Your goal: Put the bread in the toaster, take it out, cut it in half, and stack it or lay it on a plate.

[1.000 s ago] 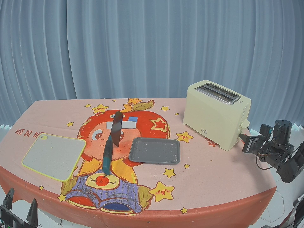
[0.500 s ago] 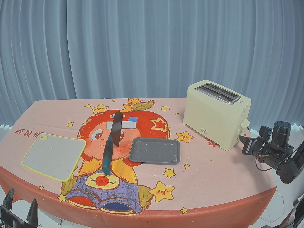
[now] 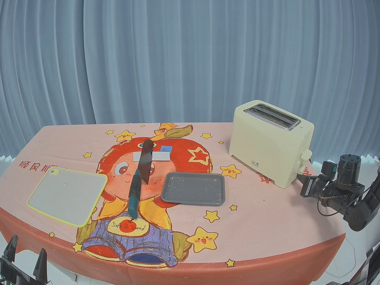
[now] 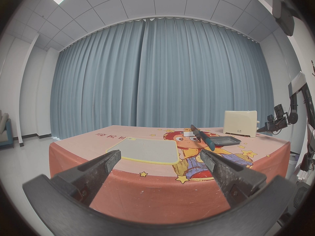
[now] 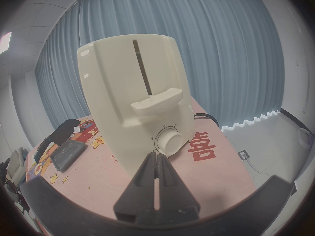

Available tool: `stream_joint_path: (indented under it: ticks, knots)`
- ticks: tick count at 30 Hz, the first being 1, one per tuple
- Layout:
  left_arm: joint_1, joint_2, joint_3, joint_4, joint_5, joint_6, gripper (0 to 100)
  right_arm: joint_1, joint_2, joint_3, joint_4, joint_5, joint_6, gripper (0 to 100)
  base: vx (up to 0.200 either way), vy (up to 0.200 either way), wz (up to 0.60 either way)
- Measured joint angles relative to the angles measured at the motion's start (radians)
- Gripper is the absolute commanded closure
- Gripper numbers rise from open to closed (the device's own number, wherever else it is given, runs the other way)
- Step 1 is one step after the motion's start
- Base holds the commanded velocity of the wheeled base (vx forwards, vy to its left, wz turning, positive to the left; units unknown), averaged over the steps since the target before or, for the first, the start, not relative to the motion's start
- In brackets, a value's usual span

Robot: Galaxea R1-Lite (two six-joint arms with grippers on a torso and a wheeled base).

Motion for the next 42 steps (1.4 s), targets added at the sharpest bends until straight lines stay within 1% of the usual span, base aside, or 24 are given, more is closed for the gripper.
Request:
stream_joint_path:
  ticks: [42]
  knots:
    - [0.0, 0.0, 0.0, 0.0, 0.0, 0.0, 0, 0.001, 0.02, 0.007, 0.0, -0.006, 0.0, 100, 0.0, 0.0, 0.0]
